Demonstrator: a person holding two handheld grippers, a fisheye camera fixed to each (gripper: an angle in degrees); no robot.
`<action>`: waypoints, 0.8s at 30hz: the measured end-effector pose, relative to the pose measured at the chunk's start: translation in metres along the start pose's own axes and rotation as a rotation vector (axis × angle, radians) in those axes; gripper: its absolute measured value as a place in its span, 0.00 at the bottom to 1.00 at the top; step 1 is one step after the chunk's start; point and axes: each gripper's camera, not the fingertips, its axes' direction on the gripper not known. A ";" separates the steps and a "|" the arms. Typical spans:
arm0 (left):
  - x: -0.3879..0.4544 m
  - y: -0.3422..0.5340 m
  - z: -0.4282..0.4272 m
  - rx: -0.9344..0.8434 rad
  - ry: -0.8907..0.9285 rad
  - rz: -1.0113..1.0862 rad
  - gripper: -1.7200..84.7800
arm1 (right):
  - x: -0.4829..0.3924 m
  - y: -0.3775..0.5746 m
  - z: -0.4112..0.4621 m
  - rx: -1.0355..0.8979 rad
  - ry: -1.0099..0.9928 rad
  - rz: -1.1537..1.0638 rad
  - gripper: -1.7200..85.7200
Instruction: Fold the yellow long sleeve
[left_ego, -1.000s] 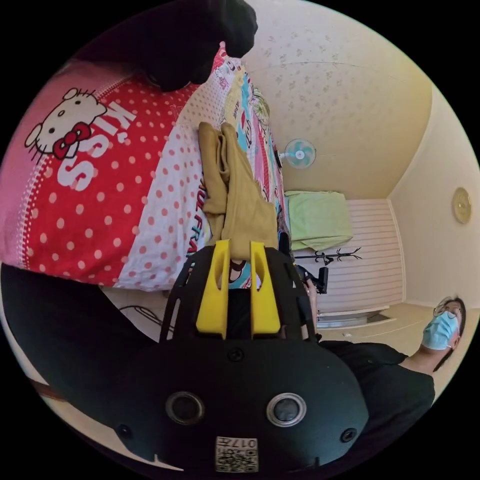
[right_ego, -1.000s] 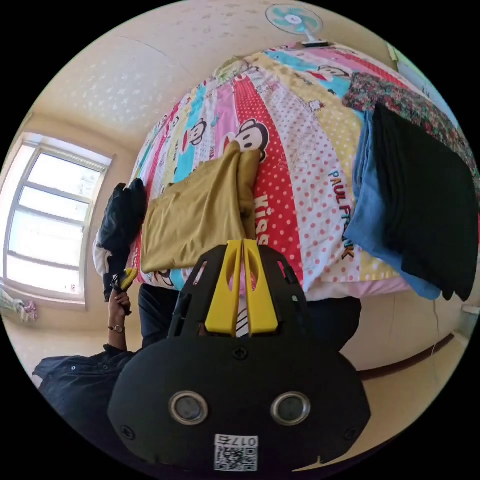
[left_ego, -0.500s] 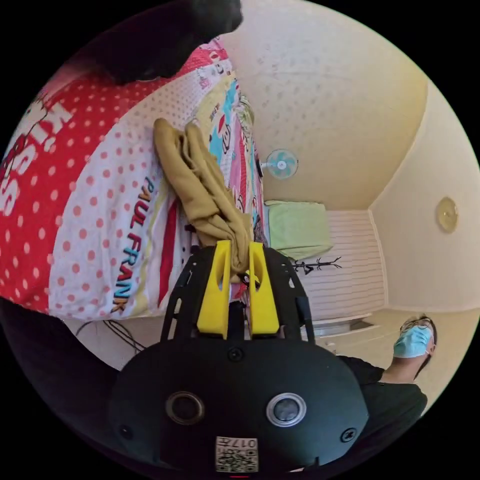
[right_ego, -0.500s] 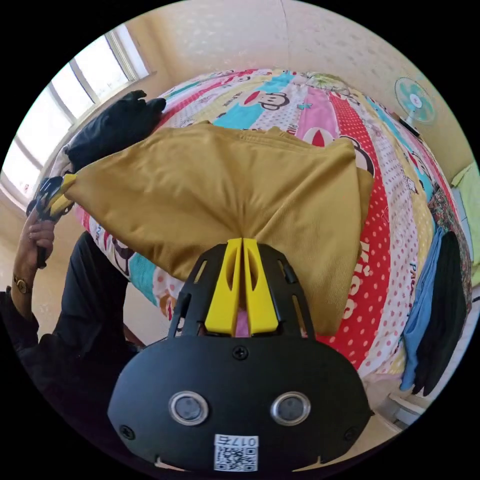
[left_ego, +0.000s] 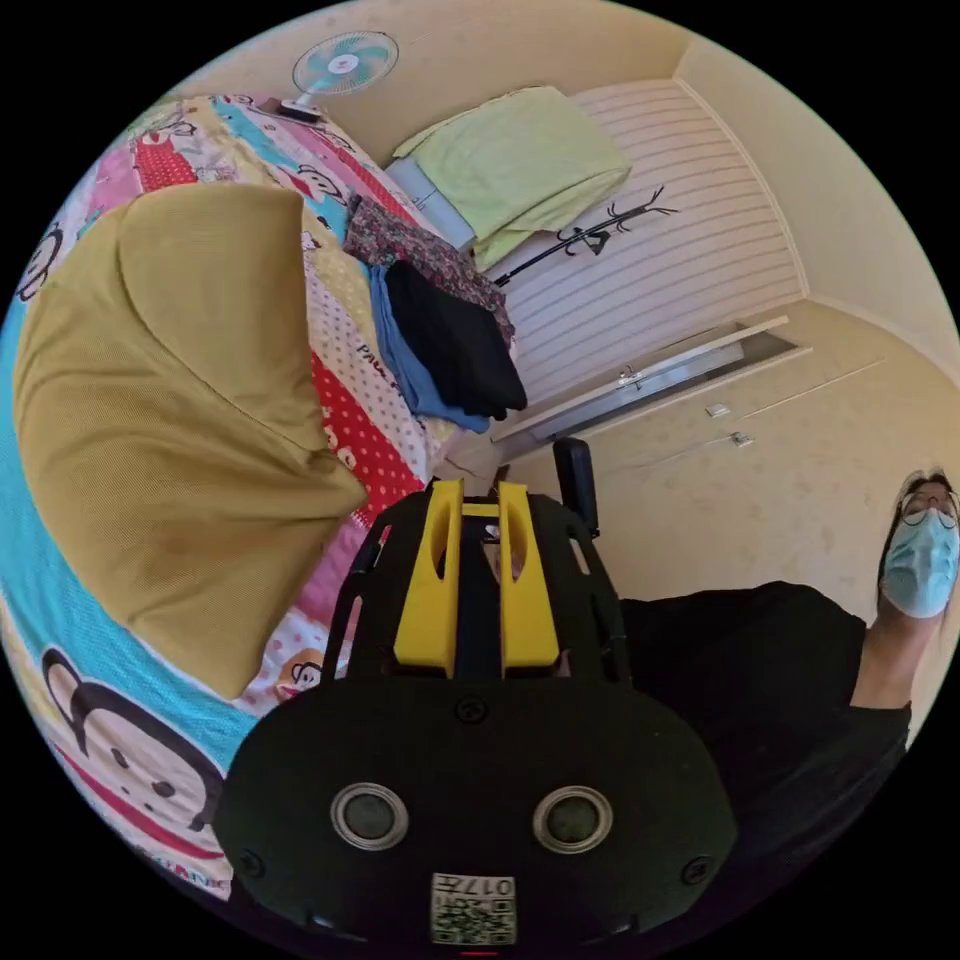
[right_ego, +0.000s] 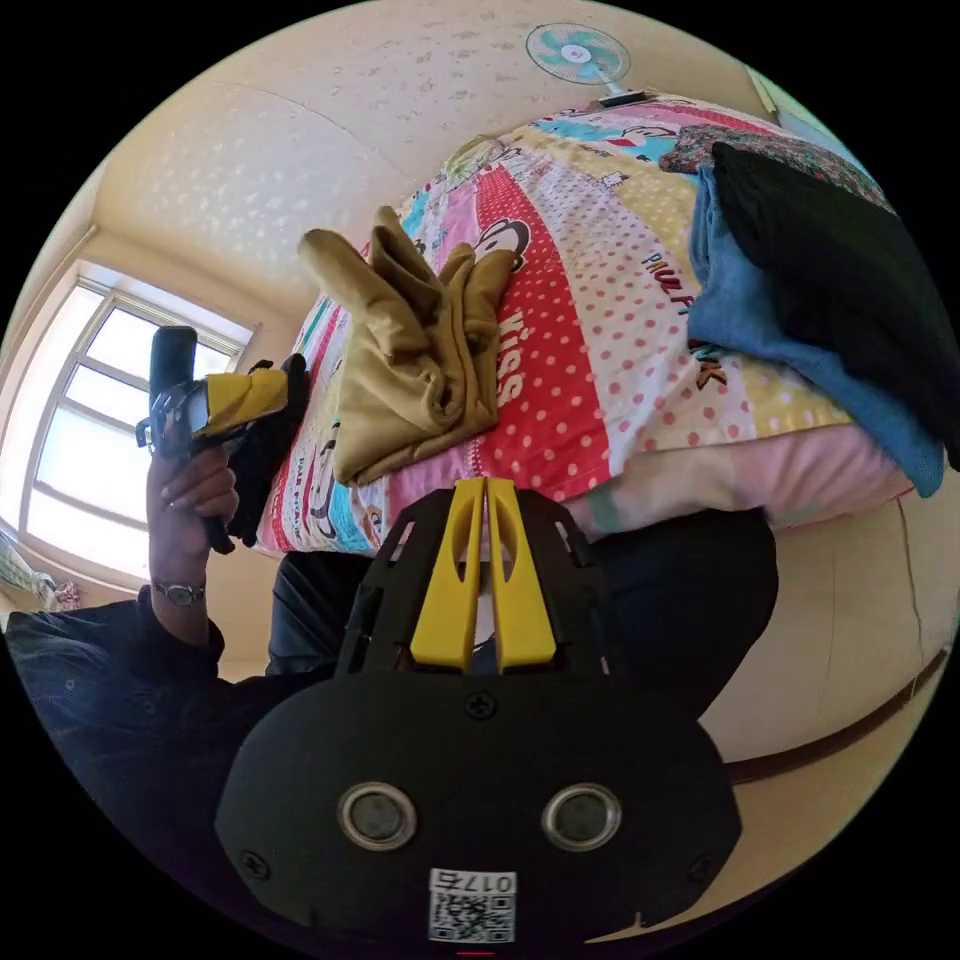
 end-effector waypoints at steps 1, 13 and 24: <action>-0.007 0.007 0.003 0.010 0.059 -0.010 0.09 | 0.014 0.005 -0.010 0.011 -0.003 0.029 0.03; -0.131 0.107 -0.054 0.374 -0.027 -0.558 0.20 | 0.097 -0.008 -0.038 0.040 -0.352 0.163 0.13; -0.101 0.149 -0.051 0.355 0.204 -0.498 0.07 | 0.104 -0.011 0.032 0.060 -0.810 0.517 0.26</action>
